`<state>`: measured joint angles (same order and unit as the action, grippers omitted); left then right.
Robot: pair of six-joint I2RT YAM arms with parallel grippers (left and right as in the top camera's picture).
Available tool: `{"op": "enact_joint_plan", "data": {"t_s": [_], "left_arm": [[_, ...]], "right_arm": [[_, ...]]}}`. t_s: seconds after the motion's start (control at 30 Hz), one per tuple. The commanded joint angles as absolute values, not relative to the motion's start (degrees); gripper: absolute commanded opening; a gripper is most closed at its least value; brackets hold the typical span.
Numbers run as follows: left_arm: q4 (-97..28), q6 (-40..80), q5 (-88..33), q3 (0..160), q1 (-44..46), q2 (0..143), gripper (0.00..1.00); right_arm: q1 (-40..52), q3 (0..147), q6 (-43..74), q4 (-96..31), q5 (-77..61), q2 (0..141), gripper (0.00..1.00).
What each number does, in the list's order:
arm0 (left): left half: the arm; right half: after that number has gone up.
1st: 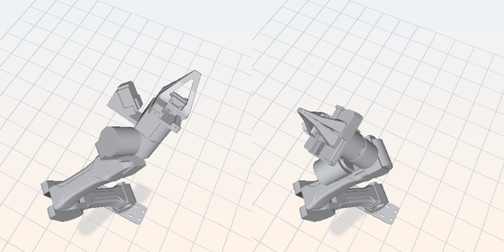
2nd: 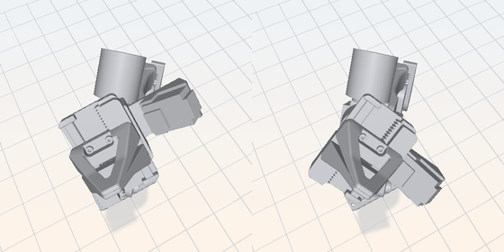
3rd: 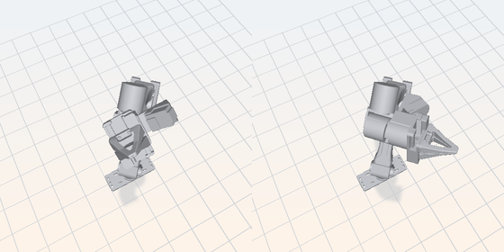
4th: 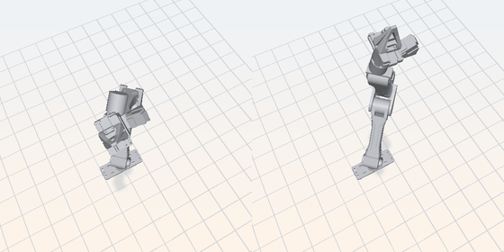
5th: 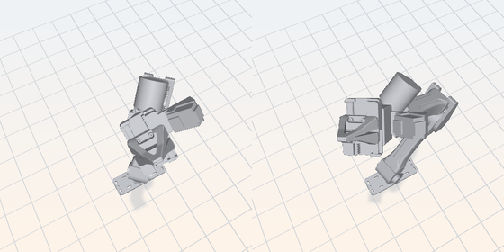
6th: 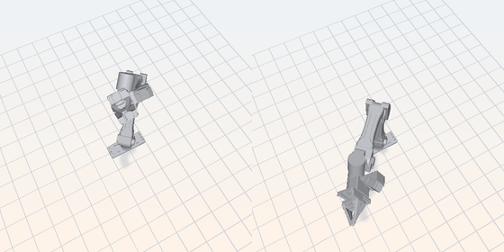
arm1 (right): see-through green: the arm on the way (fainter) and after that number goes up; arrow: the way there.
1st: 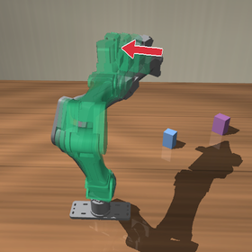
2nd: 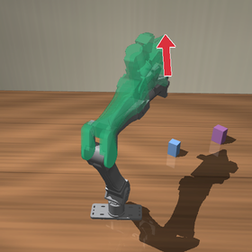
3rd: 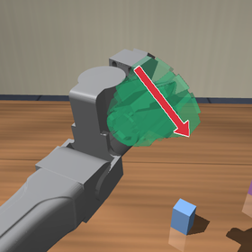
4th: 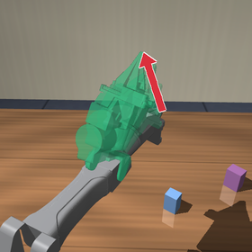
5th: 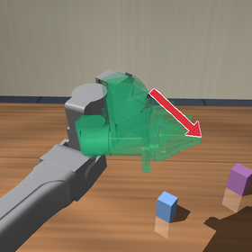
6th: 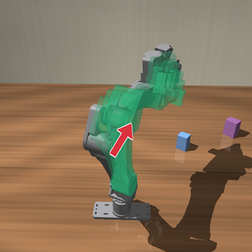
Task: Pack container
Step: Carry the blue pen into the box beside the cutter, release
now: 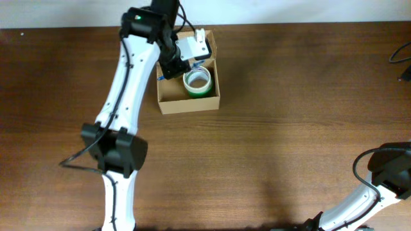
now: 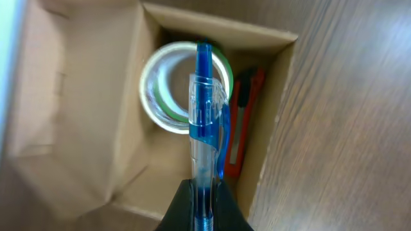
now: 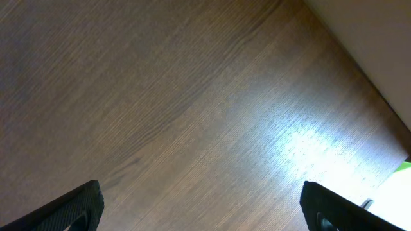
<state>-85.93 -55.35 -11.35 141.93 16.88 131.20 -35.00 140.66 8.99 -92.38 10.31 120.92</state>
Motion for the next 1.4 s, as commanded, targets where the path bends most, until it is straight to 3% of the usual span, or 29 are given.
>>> {"op": "enact_joint_plan", "data": {"t_s": [0.0, 1.37], "left_arm": [[-86.1, -57.1, -10.5, 142.2, 17.1, 133.5, 0.02], [-81.6, -58.9, -9.6, 127.4, 21.1, 136.7, 0.01]], "right_arm": [[-34.9, 140.6, 9.0, -92.3, 11.0, 120.3, 0.99], [-34.9, 140.6, 9.0, -92.3, 11.0, 120.3, 0.99]]}}
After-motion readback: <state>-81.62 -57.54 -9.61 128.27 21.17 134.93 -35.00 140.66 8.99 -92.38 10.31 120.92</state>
